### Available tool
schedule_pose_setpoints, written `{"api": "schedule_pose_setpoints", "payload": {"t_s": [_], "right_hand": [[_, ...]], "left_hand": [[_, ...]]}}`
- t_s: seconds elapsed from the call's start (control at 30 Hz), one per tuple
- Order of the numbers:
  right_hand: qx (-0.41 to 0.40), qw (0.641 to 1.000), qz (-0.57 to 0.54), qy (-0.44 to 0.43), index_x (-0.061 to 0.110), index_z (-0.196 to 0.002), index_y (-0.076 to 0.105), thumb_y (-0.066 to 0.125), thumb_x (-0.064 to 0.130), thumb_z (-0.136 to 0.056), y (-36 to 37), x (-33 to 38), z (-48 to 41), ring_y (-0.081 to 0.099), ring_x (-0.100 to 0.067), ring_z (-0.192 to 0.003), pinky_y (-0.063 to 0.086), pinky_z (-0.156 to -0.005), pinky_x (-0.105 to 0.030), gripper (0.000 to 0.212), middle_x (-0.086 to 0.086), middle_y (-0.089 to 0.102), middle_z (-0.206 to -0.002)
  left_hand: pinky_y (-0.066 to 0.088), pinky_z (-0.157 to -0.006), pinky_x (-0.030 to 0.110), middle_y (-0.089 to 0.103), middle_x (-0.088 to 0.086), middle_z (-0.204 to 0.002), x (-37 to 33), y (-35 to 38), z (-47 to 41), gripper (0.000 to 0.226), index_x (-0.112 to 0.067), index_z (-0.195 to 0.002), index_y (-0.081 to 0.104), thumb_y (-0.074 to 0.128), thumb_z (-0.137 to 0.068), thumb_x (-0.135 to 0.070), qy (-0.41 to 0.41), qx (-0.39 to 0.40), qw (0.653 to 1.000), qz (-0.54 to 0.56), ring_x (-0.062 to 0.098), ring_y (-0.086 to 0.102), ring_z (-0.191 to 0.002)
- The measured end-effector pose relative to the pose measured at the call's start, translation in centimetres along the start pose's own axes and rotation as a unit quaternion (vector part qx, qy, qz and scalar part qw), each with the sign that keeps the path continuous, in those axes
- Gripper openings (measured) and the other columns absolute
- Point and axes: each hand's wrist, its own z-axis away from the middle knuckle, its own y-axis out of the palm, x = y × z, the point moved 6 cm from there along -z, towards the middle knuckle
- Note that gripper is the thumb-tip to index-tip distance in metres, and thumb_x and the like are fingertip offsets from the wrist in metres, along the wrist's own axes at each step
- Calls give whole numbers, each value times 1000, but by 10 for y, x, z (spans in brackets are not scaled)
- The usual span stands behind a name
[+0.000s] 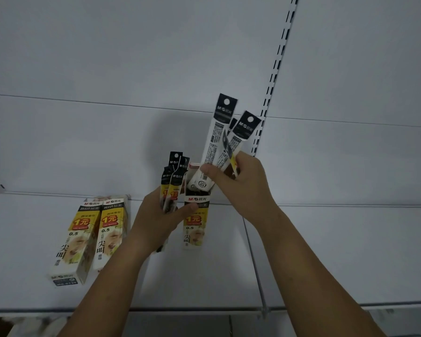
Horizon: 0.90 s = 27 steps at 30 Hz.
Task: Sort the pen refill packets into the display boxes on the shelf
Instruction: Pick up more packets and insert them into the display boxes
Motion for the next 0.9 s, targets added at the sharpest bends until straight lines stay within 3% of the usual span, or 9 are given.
{"api": "schedule_pose_setpoints", "payload": {"t_s": [0.2, 0.33, 0.47, 0.67, 0.77, 0.83, 0.9], "right_hand": [[32, 997, 65, 17, 27, -70, 59, 79, 33, -92, 6, -9, -1, 42, -1, -49, 36, -52, -15, 31, 20, 52, -53], [-14, 999, 48, -3, 31, -68, 54, 77, 31, -94, 4, -3, -2, 46, 0, -50, 38, -52, -12, 34, 23, 55, -54], [23, 997, 72, -1, 28, -73, 59, 75, 31, -95, 12, -2, -1, 50, 2, -50, 39, -52, -11, 27, 26, 56, -55], [70, 989, 121, 47, 19, -69, 53, 76, 43, -92, 16, -17, -2, 43, -5, -49, 37, -49, -18, 41, 12, 51, -55], [81, 985, 142, 52, 17, -76, 57, 77, 43, -91, 17, -22, -4, 44, -3, -51, 41, -51, -20, 36, 14, 53, -60], [100, 980, 164, 48, 17, -89, 63, 77, 46, -90, 19, -26, -4, 57, -4, -62, 54, -59, -28, 32, 9, 62, -74], [108, 982, 146, 52, 17, -98, 68, 78, 44, -90, 18, -26, -3, 64, -6, -68, 57, -62, -33, 31, 7, 69, -81]], "left_hand": [[48, -57, 9, 73, -27, -77, -6, 2, 2, 28, -18, -117, 71, 77, -92, -11, 11, 8, 1000, -9, -9, 63, -63], [48, -59, 7, 74, -25, -79, -6, 3, 2, 28, -15, -119, 71, 76, -92, -8, 9, 9, 1000, 4, -11, 64, -66], [47, -57, 7, 74, -25, -80, -6, 1, 1, 29, -14, -119, 72, 78, -91, -10, 13, 2, 1000, -2, -10, 64, -63], [46, -56, 8, 72, -25, -74, -8, 0, 1, 28, -14, -118, 71, 78, -91, -9, 11, 5, 1000, -2, -9, 64, -62], [48, -58, 8, 73, -27, -77, -9, 1, 1, 30, -17, -119, 71, 78, -91, -10, 13, 8, 1000, -7, -10, 64, -64], [47, -58, 7, 72, -27, -75, -10, 3, 2, 29, -17, -118, 71, 78, -91, -9, 15, 13, 1000, -8, -10, 64, -64], [47, -58, 7, 71, -27, -73, -11, 3, 3, 28, -15, -118, 71, 78, -91, -8, 16, 15, 1000, -9, -11, 63, -62]]}}
